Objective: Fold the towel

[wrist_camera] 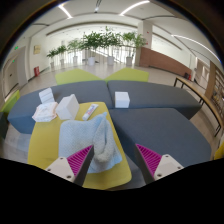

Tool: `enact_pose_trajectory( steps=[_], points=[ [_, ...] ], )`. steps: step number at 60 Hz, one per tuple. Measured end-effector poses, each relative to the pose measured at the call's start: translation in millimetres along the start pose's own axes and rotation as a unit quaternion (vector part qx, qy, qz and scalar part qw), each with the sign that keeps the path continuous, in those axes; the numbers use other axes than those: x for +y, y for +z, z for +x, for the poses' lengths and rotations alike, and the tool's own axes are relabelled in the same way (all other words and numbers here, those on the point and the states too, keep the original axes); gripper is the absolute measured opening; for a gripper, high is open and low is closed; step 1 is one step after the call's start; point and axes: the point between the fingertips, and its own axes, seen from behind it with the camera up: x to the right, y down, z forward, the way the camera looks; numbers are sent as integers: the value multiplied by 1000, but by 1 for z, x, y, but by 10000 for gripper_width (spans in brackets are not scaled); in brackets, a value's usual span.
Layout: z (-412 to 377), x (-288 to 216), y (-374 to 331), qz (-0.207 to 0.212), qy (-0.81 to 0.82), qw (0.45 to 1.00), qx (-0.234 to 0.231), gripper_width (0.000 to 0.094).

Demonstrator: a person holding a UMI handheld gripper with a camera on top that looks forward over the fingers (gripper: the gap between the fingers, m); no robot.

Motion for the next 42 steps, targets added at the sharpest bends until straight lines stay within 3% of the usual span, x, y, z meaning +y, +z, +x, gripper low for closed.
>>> enact_pose_trajectory(
  steps=[26,42],
  points=[
    [-84,32,-186,56,-54,991,-111,848],
    [-83,58,-192,63,-109,986,-112,843]
  ],
)
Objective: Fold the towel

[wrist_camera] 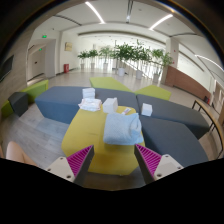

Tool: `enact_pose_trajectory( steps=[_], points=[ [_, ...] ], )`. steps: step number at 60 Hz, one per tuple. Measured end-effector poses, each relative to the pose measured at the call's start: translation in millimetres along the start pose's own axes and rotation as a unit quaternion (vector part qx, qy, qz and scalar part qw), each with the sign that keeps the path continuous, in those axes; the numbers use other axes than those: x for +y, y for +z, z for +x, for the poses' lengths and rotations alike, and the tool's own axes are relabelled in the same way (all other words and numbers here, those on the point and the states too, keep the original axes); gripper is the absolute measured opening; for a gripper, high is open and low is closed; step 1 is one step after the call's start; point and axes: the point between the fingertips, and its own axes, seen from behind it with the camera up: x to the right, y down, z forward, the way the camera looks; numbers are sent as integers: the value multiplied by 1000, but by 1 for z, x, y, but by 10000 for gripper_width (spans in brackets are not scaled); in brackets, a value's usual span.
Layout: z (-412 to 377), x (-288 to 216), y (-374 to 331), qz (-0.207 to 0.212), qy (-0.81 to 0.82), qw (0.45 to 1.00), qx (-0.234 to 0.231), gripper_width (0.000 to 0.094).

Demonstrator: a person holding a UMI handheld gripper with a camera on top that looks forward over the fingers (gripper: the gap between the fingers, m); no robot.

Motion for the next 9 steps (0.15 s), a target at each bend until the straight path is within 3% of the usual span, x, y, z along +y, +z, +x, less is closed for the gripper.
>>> enact_pose_trajectory(
  steps=[9],
  points=[
    [-8,1,6,8,24,999,-29,849]
  ],
)
